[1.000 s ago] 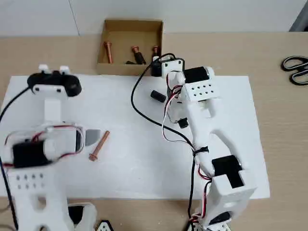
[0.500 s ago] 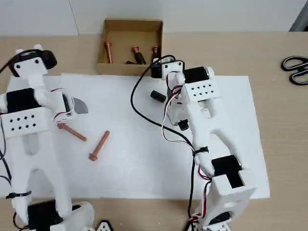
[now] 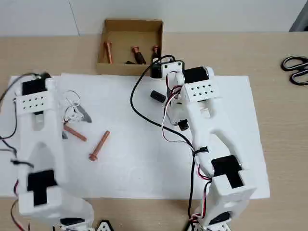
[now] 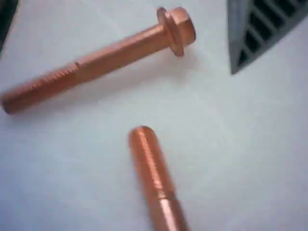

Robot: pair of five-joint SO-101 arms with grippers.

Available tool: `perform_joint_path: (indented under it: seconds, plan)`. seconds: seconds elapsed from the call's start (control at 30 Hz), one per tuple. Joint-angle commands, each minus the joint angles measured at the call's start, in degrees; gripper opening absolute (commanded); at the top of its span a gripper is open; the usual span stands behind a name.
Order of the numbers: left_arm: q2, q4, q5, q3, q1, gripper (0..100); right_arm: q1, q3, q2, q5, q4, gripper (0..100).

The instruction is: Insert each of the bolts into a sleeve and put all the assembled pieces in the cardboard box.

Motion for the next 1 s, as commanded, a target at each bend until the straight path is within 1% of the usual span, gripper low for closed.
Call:
perform_joint_path:
  seconds: [0.0, 0.13, 0.23, 0.3, 0.57, 0.77, 0.87, 0.97]
  plan:
    - [2.5, 0.4, 1.5, -4.3, -0.2, 29, 0.4, -2.6, -3.6, 0.4, 0.3, 0.6]
    - [3.4, 0.0, 2.2, -7.8, -2.8, 29, 0.4, -2.6, -3.6, 0.4, 0.3, 0.6]
    - [4.7, -0.2, 6.9, -8.2, -3.2, 29, 0.4, -2.5, -3.6, 0.4, 0.0, 0.6]
    - [6.4, -1.1, 8.6, -8.2, -3.2, 29, 0.4, -1.3, -3.6, 0.4, -0.9, 0.6]
    - [10.8, -2.1, 9.0, -8.3, -3.3, 29, 0.5, 5.5, -3.6, 0.4, -6.0, 0.6]
    - [11.3, -4.6, 9.1, -8.3, -3.4, 29, 0.5, 5.5, -3.7, 0.4, -6.0, 0.6]
    - [11.3, -5.5, 11.1, -8.3, -3.4, 29, 0.5, 5.6, -3.7, 0.4, -5.8, 0.6]
    - [11.3, -6.5, 11.3, -8.3, -3.4, 29, 0.5, 5.6, -3.6, 0.4, -5.8, 0.6]
